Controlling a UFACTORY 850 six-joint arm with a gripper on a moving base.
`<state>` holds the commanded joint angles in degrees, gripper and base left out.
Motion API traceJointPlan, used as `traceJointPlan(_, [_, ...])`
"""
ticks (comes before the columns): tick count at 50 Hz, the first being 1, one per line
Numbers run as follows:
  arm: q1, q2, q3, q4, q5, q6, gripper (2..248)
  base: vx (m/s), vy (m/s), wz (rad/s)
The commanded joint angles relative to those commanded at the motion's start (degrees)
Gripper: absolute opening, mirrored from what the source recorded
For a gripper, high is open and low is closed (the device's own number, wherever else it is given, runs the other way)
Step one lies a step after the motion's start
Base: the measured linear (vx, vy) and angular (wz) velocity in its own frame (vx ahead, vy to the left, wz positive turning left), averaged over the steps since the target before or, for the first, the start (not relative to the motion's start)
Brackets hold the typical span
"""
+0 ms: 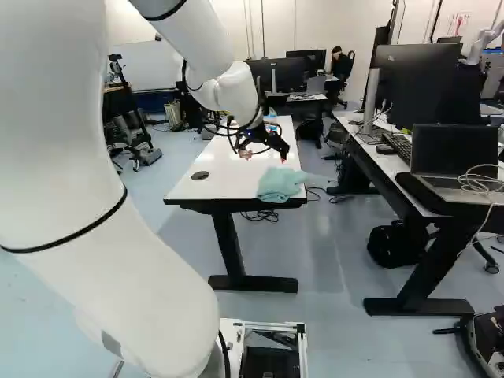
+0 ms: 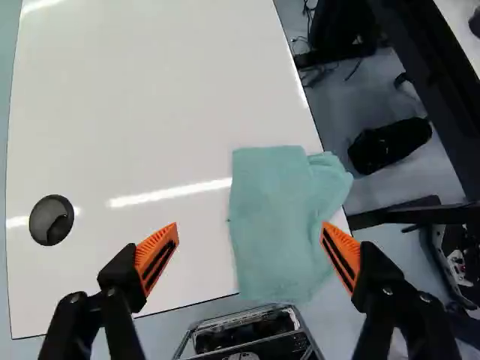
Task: Clean the table with the green towel
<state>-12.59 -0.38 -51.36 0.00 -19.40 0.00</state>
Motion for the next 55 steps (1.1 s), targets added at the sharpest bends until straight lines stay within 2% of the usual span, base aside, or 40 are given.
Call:
traceJointPlan(44, [9.14,1.32,1.33,0.0,0.0,0.0,247,0.0,0.0,0.0])
traceJointPlan(55, [9.32,1.39,1.51,0.0,0.25,0.0,247,0.0,0.0,0.0])
